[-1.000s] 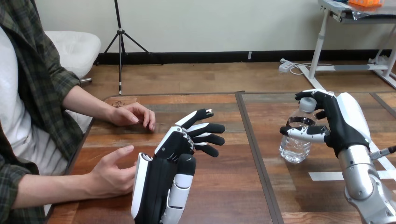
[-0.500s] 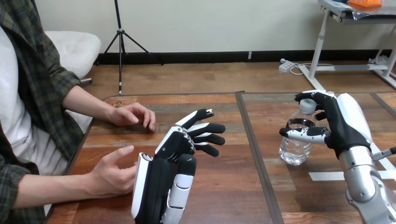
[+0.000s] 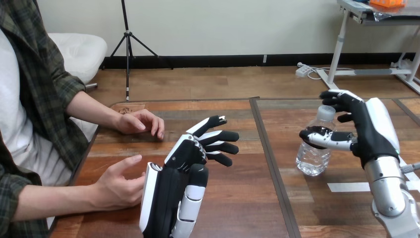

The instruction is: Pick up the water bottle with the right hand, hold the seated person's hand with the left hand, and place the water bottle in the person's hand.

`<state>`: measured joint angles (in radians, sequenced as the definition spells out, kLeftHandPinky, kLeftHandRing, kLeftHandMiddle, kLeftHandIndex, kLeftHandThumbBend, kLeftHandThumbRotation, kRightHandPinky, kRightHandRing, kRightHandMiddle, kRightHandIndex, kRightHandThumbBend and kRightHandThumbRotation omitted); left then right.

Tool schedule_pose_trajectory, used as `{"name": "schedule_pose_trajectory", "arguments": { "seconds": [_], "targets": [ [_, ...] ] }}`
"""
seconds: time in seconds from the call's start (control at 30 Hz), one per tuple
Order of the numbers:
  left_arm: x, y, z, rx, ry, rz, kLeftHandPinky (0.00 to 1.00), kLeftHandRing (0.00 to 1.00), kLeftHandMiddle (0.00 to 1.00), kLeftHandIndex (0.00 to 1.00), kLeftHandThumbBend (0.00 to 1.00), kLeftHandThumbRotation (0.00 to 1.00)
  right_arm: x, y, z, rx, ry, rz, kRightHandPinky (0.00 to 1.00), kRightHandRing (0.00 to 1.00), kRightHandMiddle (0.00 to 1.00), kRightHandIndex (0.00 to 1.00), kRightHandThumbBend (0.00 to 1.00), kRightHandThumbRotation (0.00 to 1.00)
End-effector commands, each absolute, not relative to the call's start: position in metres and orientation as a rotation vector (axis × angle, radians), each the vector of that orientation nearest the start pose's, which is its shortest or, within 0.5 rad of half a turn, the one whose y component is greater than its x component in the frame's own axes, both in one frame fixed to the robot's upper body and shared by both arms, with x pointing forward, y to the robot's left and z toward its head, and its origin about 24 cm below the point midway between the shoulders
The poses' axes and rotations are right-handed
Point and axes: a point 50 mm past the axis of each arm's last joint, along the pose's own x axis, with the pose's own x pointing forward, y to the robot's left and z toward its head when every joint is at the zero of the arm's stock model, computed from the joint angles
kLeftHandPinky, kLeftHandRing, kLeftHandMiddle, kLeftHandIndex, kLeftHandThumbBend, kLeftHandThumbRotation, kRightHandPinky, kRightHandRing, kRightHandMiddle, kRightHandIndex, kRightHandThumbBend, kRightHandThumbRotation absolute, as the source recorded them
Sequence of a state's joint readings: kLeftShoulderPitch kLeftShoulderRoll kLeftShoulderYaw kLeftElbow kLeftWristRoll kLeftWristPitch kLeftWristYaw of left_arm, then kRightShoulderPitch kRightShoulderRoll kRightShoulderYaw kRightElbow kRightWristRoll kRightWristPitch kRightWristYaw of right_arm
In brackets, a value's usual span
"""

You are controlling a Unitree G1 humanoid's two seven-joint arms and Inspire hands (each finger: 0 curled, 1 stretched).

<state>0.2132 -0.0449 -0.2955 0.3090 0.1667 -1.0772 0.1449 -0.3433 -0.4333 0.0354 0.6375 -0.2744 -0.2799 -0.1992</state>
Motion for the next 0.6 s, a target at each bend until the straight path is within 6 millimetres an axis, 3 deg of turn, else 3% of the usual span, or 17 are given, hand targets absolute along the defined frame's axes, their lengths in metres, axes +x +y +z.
{"name": "schedule_pose_trajectory", "arguments": {
  "seconds": [0.0,0.3,0.57],
  "targets": [
    [0.174,0.076,0.037,-0.118,-0.608,-0.149,0.51,0.62,0.68,0.77,0.54,1.0,0.317,-0.238,0.065,-0.599,-0.123,-0.147,0.76,0.83,0.85,0.84,0.75,0.0],
    [0.175,0.077,0.037,-0.118,-0.617,-0.147,0.52,0.62,0.69,0.78,0.53,1.0,0.317,-0.232,0.06,-0.469,-0.118,-0.131,0.9,0.93,0.93,0.92,0.71,0.0],
    [0.175,0.077,0.038,-0.119,-0.62,-0.142,0.51,0.62,0.68,0.77,0.52,1.0,0.319,-0.228,0.052,-0.421,-0.099,-0.126,0.95,0.96,0.96,0.96,0.69,0.0]
  ]
}}
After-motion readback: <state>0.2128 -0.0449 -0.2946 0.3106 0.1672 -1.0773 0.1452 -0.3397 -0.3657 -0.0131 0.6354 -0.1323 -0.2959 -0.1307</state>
